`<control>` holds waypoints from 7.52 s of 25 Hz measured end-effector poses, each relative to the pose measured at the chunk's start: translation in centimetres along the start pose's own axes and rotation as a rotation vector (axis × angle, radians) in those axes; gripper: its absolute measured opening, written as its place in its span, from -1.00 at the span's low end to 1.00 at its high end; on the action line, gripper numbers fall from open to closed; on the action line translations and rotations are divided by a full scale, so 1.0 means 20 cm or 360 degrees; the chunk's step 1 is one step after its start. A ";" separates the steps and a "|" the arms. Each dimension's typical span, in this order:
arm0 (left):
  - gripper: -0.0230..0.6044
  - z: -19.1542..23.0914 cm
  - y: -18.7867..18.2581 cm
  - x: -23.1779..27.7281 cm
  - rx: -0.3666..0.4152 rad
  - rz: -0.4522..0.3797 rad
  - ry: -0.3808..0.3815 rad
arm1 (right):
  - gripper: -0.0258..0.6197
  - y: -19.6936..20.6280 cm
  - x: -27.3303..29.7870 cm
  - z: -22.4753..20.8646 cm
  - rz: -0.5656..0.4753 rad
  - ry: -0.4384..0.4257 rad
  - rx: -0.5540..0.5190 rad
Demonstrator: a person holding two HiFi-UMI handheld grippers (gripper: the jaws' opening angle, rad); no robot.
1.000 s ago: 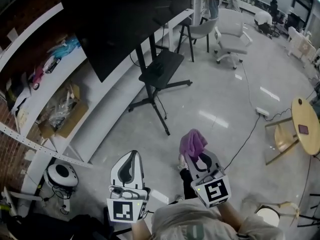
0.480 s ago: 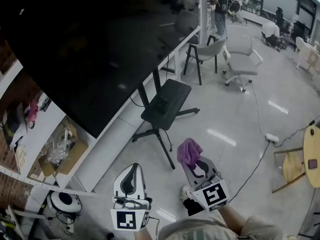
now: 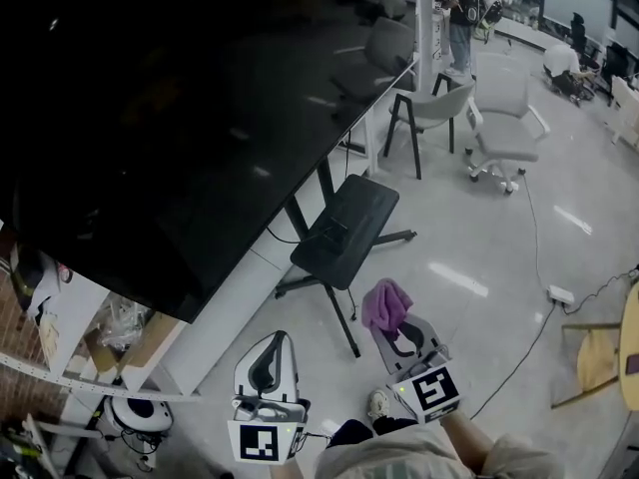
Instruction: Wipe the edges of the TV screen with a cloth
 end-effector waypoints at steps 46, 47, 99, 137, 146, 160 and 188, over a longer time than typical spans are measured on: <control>-0.88 0.43 0.09 -0.45 -0.0170 0.0024 -0.0949 | -0.72 -0.21 0.83 0.73 -0.0121 -0.0979 -0.0278; -0.88 0.43 0.11 -0.49 -0.0181 0.0032 -0.1002 | -0.72 -0.18 0.86 0.77 -0.0102 -0.1005 -0.0293; -0.88 0.71 -0.17 -0.78 -0.0060 -0.0138 -0.1384 | -0.73 -0.90 1.13 1.23 -0.0421 -0.0918 -0.0429; -0.88 1.01 -2.13 -0.24 0.0649 -0.0780 -0.1002 | -0.73 -3.02 0.75 0.97 -0.1363 -0.0262 -0.1232; -0.88 0.99 -2.29 -0.14 0.0661 -0.0857 -0.0919 | -0.73 -3.24 0.71 0.91 -0.1330 -0.0333 -0.1230; -0.88 0.98 -2.33 -0.11 0.0710 -0.0891 -0.0868 | -0.73 -3.32 0.62 0.64 -0.1485 -0.0150 -0.1165; -0.88 0.77 -2.27 -0.03 0.0878 -0.0949 -0.0880 | -0.73 -3.10 0.79 0.52 -0.1360 0.0102 -0.2328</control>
Point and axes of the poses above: the fingertips, and each gripper's own axes: x forward along the fingers, z to its left, y out of its underside, the point moved 10 cm from there along -x, backward along the fingers, and after that the axes turned 6 degrees about -x, right-handed, at the moved point
